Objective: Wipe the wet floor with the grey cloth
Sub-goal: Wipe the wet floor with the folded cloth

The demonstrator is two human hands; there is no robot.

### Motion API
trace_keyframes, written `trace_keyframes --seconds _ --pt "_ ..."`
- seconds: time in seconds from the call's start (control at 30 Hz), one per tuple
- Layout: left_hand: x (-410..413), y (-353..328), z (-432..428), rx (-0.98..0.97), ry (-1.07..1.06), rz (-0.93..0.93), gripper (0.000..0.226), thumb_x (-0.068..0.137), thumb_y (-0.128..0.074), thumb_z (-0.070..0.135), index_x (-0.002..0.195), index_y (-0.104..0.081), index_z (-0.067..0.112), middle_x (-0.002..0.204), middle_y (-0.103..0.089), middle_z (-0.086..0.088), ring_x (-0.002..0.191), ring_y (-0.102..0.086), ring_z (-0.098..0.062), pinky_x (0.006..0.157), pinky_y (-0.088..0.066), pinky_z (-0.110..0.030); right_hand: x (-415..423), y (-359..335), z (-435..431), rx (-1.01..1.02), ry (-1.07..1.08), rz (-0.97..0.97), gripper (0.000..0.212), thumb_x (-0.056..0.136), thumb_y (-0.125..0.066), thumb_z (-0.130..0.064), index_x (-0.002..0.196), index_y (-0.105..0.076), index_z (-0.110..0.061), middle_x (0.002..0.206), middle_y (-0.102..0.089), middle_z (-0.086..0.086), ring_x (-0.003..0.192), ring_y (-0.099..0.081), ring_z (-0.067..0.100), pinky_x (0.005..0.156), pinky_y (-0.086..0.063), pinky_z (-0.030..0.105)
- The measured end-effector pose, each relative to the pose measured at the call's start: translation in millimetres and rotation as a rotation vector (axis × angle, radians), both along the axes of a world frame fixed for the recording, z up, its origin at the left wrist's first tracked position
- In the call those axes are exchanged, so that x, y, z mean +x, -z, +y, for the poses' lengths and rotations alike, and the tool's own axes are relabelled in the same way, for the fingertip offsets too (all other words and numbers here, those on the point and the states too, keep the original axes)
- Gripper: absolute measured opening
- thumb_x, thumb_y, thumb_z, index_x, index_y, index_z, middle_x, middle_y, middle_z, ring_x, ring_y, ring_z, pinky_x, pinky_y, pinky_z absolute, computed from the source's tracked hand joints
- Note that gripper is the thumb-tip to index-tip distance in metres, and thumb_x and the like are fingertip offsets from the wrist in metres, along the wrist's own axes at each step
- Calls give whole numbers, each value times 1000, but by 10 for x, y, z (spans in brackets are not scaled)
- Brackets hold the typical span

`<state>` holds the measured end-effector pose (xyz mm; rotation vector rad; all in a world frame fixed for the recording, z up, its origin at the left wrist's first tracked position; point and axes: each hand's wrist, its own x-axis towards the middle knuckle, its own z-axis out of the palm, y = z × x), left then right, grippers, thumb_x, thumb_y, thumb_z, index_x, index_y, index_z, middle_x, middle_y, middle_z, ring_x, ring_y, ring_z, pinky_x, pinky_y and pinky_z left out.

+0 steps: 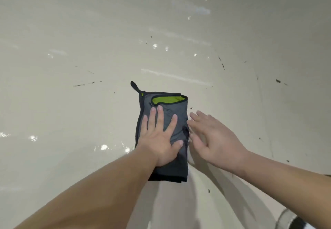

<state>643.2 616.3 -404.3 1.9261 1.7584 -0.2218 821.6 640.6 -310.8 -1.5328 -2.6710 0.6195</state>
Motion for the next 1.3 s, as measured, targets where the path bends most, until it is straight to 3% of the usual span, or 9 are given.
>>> trace_keyframes --seconds 0.17,0.3,0.47,0.57,0.7,0.83,1.03,1.17,1.3 --pt "-331 -19 -127 -30 141 -19 80 100 -19 67 155 28 34 153 49 -13 142 46 -31 123 17 -53 -403 -613 -343 -543 300 -374 54 102 -45 -49 143 -48 -15 147 -54 4 132 -51 24 108 -42 35" --pt "-485 -118 -372 -95 183 35 79 101 -13 67 153 33 30 152 49 -16 143 44 -35 123 16 -54 -552 -858 -646 -655 227 -639 60 101 -40 -57 149 -39 -21 149 -50 4 133 -50 27 108 -43 40" --pt "-571 -425 -253 -224 120 -132 73 105 -32 45 163 9 27 167 27 -8 155 23 -30 128 1 -47 -716 -649 -763 -463 75 -589 53 102 -42 -49 145 -37 -18 146 -47 3 132 -48 26 105 -45 42" --pt "-728 -569 -174 -96 -144 -355 68 97 -44 22 161 -23 27 170 -19 2 152 -27 -26 121 -30 -43 -861 -238 -590 -325 -51 -515 75 105 -40 -43 162 -4 -10 171 -6 6 156 -10 20 123 -26 39" --pt "-1095 -716 -221 27 -247 -176 54 92 -49 17 145 -42 25 142 -46 1 132 -47 -30 103 -46 -46 -994 309 -450 -301 -172 -355 84 105 -34 -53 162 12 -10 169 23 7 156 20 20 128 2 37" --pt "-1112 -850 -281 91 -303 -73 42 93 -44 14 134 -46 19 131 -46 -3 127 -46 -30 96 -47 -45 -986 737 -467 -301 -154 -319 96 97 -25 -72 156 29 -19 161 41 1 146 42 18 124 17 45" --pt "-491 -867 -469 -1 -152 -6 54 83 -56 24 136 -46 21 126 -44 -2 121 -46 -28 99 -48 -42 -581 938 -436 -98 -127 -203 93 96 -19 -75 160 20 -20 165 34 2 150 36 19 125 14 47" --pt "139 -911 -394 52 -89 -24 34 87 -50 18 122 -48 19 113 -43 -1 113 -48 -27 92 -45 -37 180 949 -470 -75 15 -201 92 95 -13 -77 160 20 -22 165 33 2 150 36 19 125 14 47" --pt "791 -857 -456 41 54 -91 55 94 -47 16 147 -34 20 155 -30 -9 138 -36 -28 108 -37 -33 1110 957 -617 -63 215 -202 92 94 -11 -80 160 20 -24 165 34 1 149 37 17 126 12 46"
